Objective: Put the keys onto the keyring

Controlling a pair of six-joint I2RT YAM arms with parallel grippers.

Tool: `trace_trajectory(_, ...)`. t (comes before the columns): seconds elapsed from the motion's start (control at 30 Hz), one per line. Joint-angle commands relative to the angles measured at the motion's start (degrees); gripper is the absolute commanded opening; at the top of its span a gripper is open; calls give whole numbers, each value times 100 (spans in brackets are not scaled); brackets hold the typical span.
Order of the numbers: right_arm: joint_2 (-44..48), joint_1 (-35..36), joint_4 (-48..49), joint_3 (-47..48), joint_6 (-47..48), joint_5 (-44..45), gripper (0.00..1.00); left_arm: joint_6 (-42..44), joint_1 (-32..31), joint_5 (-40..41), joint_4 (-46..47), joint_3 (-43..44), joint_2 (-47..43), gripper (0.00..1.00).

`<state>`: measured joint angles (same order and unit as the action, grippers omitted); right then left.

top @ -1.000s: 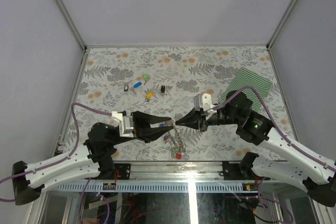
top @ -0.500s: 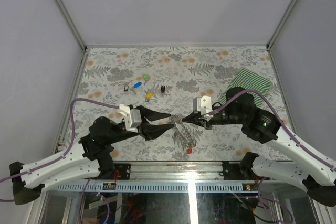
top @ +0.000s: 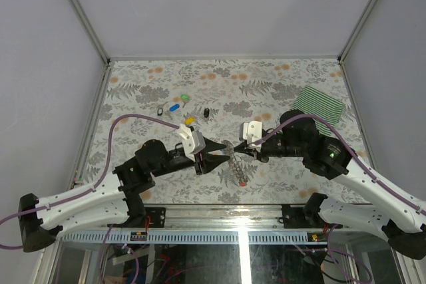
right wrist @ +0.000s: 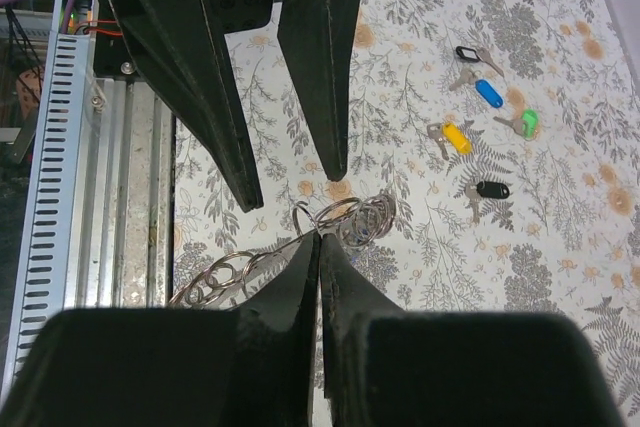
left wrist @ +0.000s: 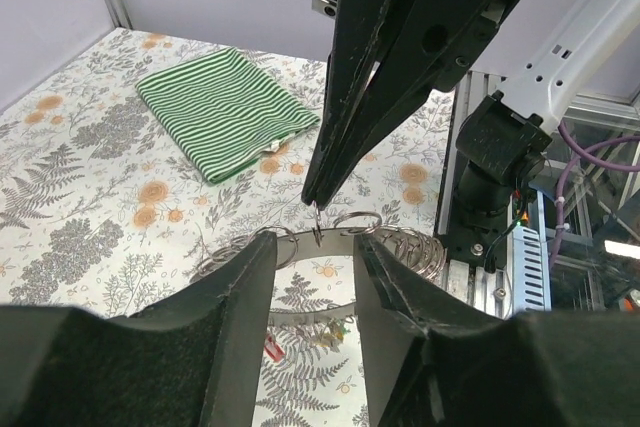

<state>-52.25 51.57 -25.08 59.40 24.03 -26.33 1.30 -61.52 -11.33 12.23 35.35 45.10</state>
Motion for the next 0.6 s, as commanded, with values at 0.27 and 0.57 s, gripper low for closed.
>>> trace_trajectory(0.27,-5,44,422,239,-62,91,0,-36,-30,111,187,264,209,31)
trace_trajectory(0.57,-47,42,453,211,-126,57,0,-7,-30,52,344,268,300,26)
